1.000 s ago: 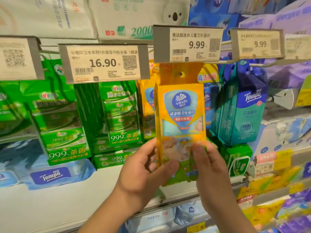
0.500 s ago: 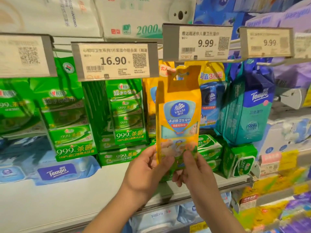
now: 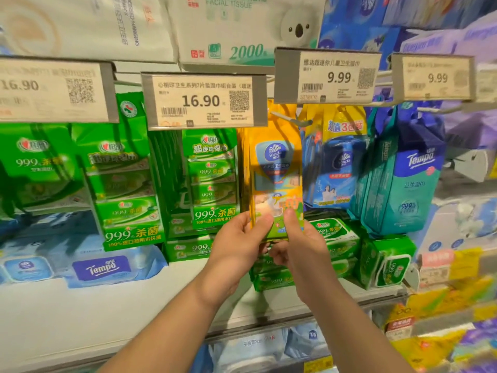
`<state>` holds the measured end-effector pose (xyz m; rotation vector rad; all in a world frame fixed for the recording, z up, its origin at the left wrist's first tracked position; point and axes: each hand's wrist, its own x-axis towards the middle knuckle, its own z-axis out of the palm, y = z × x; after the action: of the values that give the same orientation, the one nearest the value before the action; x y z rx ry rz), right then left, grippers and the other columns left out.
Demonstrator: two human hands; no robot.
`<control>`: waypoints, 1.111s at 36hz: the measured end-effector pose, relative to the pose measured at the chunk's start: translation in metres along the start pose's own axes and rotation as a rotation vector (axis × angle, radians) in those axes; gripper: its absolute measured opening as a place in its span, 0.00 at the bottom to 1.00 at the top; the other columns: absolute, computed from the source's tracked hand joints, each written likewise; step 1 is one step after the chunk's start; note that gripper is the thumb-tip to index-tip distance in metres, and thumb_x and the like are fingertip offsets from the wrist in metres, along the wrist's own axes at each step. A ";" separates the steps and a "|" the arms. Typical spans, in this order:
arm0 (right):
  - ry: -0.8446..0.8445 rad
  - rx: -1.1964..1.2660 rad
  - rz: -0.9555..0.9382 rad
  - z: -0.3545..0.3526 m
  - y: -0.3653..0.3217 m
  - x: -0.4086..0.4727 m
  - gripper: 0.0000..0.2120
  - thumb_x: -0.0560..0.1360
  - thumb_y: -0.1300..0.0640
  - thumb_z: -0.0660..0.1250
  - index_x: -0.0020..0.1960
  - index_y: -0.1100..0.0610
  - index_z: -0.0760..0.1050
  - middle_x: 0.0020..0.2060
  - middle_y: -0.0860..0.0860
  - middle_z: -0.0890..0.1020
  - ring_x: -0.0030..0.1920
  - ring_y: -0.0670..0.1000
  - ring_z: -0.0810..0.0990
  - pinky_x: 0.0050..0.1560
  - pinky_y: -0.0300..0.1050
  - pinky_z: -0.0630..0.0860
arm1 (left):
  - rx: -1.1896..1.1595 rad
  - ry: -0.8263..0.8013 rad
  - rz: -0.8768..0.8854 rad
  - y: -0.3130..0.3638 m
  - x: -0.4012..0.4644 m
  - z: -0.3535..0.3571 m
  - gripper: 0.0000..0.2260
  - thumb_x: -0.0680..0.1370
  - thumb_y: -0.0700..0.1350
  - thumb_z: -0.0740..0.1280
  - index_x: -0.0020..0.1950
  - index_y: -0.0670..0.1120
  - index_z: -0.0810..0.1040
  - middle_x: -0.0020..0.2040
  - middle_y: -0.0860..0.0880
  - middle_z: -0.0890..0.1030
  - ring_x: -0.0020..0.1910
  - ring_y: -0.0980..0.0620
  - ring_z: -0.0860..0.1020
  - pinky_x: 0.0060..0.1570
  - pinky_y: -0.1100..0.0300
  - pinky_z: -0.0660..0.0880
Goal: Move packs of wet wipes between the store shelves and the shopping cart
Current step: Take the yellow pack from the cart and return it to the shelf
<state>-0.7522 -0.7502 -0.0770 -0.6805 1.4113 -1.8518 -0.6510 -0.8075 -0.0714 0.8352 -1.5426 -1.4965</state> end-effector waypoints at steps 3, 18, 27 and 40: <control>0.001 -0.021 0.045 -0.006 0.004 -0.001 0.17 0.80 0.42 0.66 0.51 0.57 0.77 0.33 0.55 0.80 0.27 0.52 0.76 0.29 0.44 0.70 | 0.022 -0.013 -0.016 -0.005 -0.008 -0.005 0.17 0.75 0.61 0.70 0.54 0.50 0.85 0.49 0.39 0.85 0.43 0.46 0.80 0.51 0.41 0.78; -0.106 -0.260 0.142 -0.030 0.018 -0.025 0.06 0.82 0.57 0.63 0.52 0.59 0.76 0.45 0.59 0.83 0.36 0.57 0.84 0.43 0.56 0.82 | 0.352 0.162 -0.133 -0.018 -0.056 -0.037 0.31 0.69 0.67 0.71 0.67 0.54 0.78 0.55 0.61 0.81 0.52 0.63 0.79 0.60 0.61 0.76; -0.312 -0.893 -0.017 -0.020 0.039 -0.057 0.19 0.79 0.42 0.63 0.67 0.48 0.74 0.62 0.45 0.80 0.55 0.49 0.81 0.59 0.51 0.77 | 0.827 0.169 -0.167 -0.023 -0.109 -0.072 0.41 0.66 0.73 0.59 0.76 0.55 0.70 0.75 0.54 0.72 0.72 0.52 0.71 0.71 0.53 0.69; -0.652 -1.514 -0.242 0.083 0.065 -0.143 0.26 0.81 0.47 0.62 0.75 0.57 0.66 0.71 0.56 0.72 0.70 0.57 0.71 0.68 0.51 0.68 | 1.121 0.344 -0.180 -0.021 -0.234 -0.197 0.39 0.74 0.71 0.64 0.79 0.54 0.62 0.79 0.54 0.64 0.77 0.51 0.61 0.74 0.53 0.63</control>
<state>-0.5869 -0.6975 -0.1165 -1.9587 2.0730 -0.2194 -0.3717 -0.6913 -0.1228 1.7701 -2.0191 -0.4154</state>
